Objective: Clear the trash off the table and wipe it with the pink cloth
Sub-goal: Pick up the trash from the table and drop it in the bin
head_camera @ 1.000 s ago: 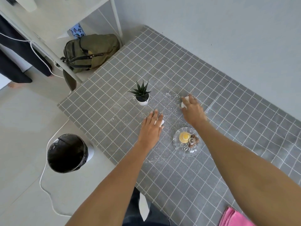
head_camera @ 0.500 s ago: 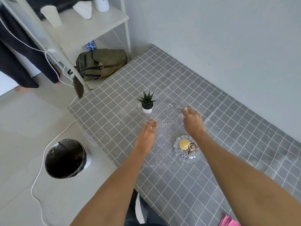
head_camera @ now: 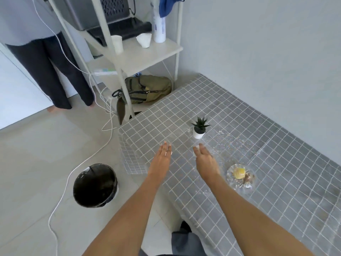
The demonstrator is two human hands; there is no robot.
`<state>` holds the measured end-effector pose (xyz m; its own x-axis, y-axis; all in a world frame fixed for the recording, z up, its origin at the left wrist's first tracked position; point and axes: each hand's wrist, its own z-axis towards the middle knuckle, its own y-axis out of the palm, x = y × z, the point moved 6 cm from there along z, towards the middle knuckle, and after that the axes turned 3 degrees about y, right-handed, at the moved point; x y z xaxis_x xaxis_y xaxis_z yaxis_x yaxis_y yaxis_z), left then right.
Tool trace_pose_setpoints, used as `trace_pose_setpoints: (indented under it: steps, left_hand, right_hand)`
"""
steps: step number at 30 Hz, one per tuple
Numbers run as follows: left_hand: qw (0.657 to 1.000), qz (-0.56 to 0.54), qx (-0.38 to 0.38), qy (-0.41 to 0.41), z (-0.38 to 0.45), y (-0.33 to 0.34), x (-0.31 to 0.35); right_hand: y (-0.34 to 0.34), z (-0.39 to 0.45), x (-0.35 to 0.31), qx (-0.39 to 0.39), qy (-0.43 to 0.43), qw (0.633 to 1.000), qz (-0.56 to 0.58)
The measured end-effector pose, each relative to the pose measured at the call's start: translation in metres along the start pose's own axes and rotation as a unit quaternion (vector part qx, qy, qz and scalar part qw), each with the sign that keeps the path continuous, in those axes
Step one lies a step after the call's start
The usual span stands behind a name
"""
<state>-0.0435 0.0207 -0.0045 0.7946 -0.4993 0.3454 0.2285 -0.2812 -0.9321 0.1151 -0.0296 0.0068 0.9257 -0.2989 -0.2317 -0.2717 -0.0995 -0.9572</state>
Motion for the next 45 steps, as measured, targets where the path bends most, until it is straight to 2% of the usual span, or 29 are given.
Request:
trace_pose_setpoints:
  steps: [6,9,11,13,19,23,25,29,30,32,37,41,45]
  left_hand:
    - [0.998,0.067,0.006,0.019,-0.045,-0.011,-0.096]
    - [0.993,0.104,0.052,0.021,-0.074,-0.032,-0.166]
    - [0.978,0.202,0.015,0.042,-0.096,-0.037,-0.214]
    - [0.969,0.233,-0.046,0.061,-0.117,-0.022,-0.262]
    - [0.976,0.193,-0.094,-0.038,-0.191,-0.036,-0.375]
    - [0.982,0.104,-0.088,-0.129,-0.223,-0.036,-0.428]
    - [0.980,0.038,-0.062,-0.186,-0.228,-0.037,-0.445]
    - [0.970,-0.026,-0.048,-0.236,-0.221,-0.007,-0.475]
    - [0.969,-0.034,-0.050,-0.240,-0.216,0.002,-0.482]
    - [0.971,-0.035,-0.046,-0.233,-0.203,0.020,-0.494]
    - [0.964,-0.065,-0.011,-0.259,-0.167,0.064,-0.535]
    - [0.958,-0.084,-0.018,-0.275,-0.152,0.112,-0.556]
    - [0.950,-0.093,-0.028,-0.297,-0.148,0.152,-0.565]
  right_hand:
    - [0.024,0.002,-0.091,0.004,0.013,1.000,-0.002]
    - [0.043,0.004,-0.158,-0.008,0.020,1.000,0.006]
    - [0.060,0.007,-0.206,-0.024,0.015,1.000,0.012]
    - [0.081,0.010,-0.256,-0.032,-0.006,0.999,0.015]
    - [0.145,0.003,-0.383,-0.088,-0.090,0.992,0.013]
    - [0.183,0.004,-0.433,-0.125,-0.146,0.981,-0.004]
    - [0.200,0.009,-0.449,-0.138,-0.170,0.976,-0.019]
    - [0.240,0.028,-0.465,-0.137,-0.219,0.965,-0.049]
    - [0.256,0.032,-0.466,-0.152,-0.233,0.957,-0.078]
    - [0.284,0.045,-0.463,-0.185,-0.213,0.957,-0.066]
    - [0.345,0.076,-0.459,-0.163,-0.211,0.963,-0.046]
    - [0.401,0.095,-0.445,-0.196,-0.200,0.958,-0.060]
    - [0.445,0.101,-0.440,-0.234,-0.234,0.940,-0.084]
